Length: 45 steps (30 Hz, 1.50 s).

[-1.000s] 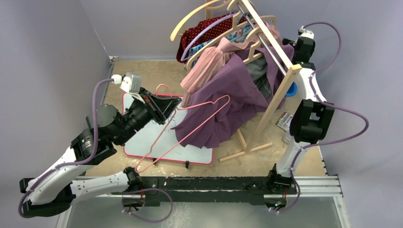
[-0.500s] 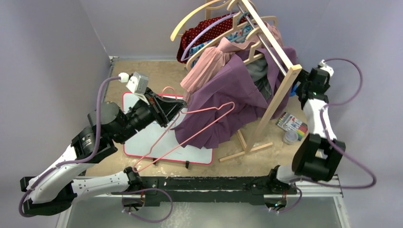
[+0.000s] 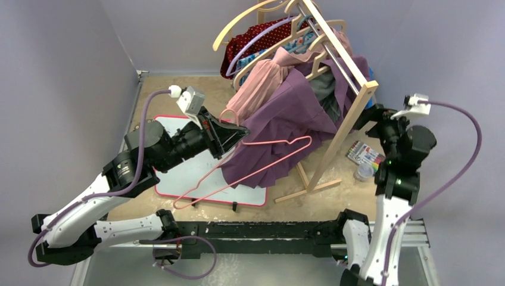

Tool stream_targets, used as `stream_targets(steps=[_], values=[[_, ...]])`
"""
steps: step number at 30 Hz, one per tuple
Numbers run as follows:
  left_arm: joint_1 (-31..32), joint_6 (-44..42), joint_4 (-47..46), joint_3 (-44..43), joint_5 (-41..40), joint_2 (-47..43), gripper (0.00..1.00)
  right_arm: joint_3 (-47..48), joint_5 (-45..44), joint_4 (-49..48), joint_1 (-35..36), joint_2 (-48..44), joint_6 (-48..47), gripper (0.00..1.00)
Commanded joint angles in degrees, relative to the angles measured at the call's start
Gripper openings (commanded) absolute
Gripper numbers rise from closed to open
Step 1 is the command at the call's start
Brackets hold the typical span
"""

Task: Remove the skirt from the hanger
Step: Place the skirt in the bin, then place the hanger at the clothesline.

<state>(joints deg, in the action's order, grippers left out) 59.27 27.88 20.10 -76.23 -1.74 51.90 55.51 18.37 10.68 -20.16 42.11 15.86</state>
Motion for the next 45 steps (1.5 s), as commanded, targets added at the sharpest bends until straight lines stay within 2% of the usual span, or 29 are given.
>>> stream_targets(steps=[1,5,9,12,14,19,25,29,34,37,45], values=[[-0.1,-0.5,-7.2,-3.5,2.0,1.3,0.00,1.0,13.1,1.7,0.1,-6.1,-0.5,0.89],[-0.2,-0.7,-9.9,-4.6,2.6,3.4,0.00,0.5,23.1,1.5,0.1,-9.3,-1.3,0.89],[-0.1,-0.8,-11.7,-5.9,3.2,5.9,0.00,0.8,32.9,4.1,0.1,-7.2,-0.8,0.85],[-0.2,-0.3,-14.0,-6.1,2.9,6.9,0.00,0.4,35.1,4.0,0.1,-6.2,6.1,0.84],[-0.2,-0.1,-15.1,-6.1,2.6,7.8,0.00,-1.0,36.7,3.0,0.1,-5.7,12.0,0.80],[-0.2,0.5,-17.6,-6.3,2.1,9.9,0.00,-1.4,34.0,-1.0,0.1,-6.9,23.0,0.74],[-0.1,0.7,-20.1,-7.4,2.9,12.3,0.00,-0.5,30.4,2.4,0.1,-6.5,25.7,0.67],[-0.1,0.5,-21.0,-7.7,3.2,13.5,0.00,-0.5,33.3,3.9,0.1,-6.0,28.8,0.63],[-0.1,-1.8,-20.7,-8.7,1.8,14.7,0.00,3.6,27.0,5.3,0.1,-8.9,31.7,0.63],[-0.1,-3.9,-20.1,-9.2,-0.1,15.1,0.00,8.4,20.1,10.6,0.1,-10.7,28.3,0.64],[-0.2,-5.3,-20.2,-10.3,-0.5,16.8,0.00,15.2,16.7,15.3,0.1,-9.0,23.3,0.65]])
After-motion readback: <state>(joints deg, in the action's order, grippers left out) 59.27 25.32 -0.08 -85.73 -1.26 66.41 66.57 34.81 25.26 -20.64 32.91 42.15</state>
